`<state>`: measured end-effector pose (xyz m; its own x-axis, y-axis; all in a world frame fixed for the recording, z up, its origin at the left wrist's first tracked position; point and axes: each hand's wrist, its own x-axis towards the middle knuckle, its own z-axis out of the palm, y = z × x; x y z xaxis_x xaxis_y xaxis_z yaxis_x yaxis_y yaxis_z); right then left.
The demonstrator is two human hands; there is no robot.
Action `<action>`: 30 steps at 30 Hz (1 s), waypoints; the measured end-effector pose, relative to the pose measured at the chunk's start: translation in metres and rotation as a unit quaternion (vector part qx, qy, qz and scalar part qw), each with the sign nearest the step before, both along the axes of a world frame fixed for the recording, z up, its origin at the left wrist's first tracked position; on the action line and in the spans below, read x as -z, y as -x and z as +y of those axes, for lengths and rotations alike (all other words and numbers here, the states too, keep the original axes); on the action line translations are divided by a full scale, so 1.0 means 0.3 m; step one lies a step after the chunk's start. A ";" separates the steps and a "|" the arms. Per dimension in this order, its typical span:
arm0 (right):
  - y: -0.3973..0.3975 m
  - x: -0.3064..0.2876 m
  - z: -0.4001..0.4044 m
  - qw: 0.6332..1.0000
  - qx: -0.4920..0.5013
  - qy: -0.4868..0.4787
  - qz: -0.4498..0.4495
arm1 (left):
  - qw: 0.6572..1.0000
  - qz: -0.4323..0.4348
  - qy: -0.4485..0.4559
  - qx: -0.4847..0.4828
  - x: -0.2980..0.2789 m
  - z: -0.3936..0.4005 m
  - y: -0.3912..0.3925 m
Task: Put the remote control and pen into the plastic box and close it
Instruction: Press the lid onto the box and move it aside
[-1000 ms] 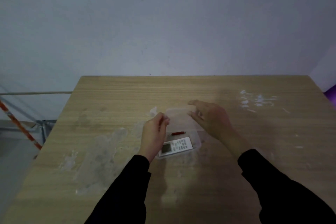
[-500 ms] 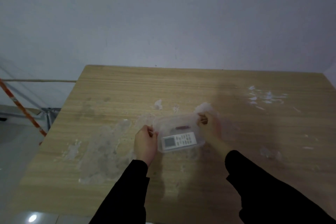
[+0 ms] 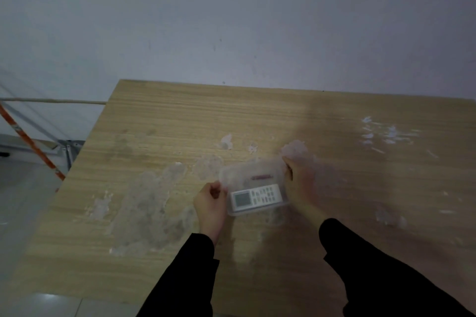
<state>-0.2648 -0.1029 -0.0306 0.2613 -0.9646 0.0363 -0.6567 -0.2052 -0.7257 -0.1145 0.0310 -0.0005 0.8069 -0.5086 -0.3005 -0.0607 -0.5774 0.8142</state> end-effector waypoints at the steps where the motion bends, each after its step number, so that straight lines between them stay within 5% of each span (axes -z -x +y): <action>1: -0.002 0.004 -0.001 1.000 0.003 -0.013 -0.006 | 1.000 -0.002 0.001 0.000 0.002 0.002 0.004; 5: -0.021 -0.008 0.025 0.996 0.028 -0.063 -0.063 | 0.999 -0.031 0.017 0.036 -0.003 0.013 0.016; 8: 0.013 0.029 0.068 0.987 -0.126 0.019 0.100 | 0.986 -0.103 0.024 0.130 0.003 0.006 0.020; 12: 0.026 0.047 0.058 0.953 -0.223 0.098 0.180 | 0.931 -0.227 -0.056 0.280 0.018 -0.058 0.006; 20: 0.013 0.058 0.046 0.950 -0.245 0.088 0.173 | 0.889 -0.320 -0.085 0.316 0.093 -0.035 0.044; 30: 0.018 0.054 0.038 0.966 -0.224 0.044 0.124 | 0.923 -0.218 0.022 0.315 0.097 -0.039 0.018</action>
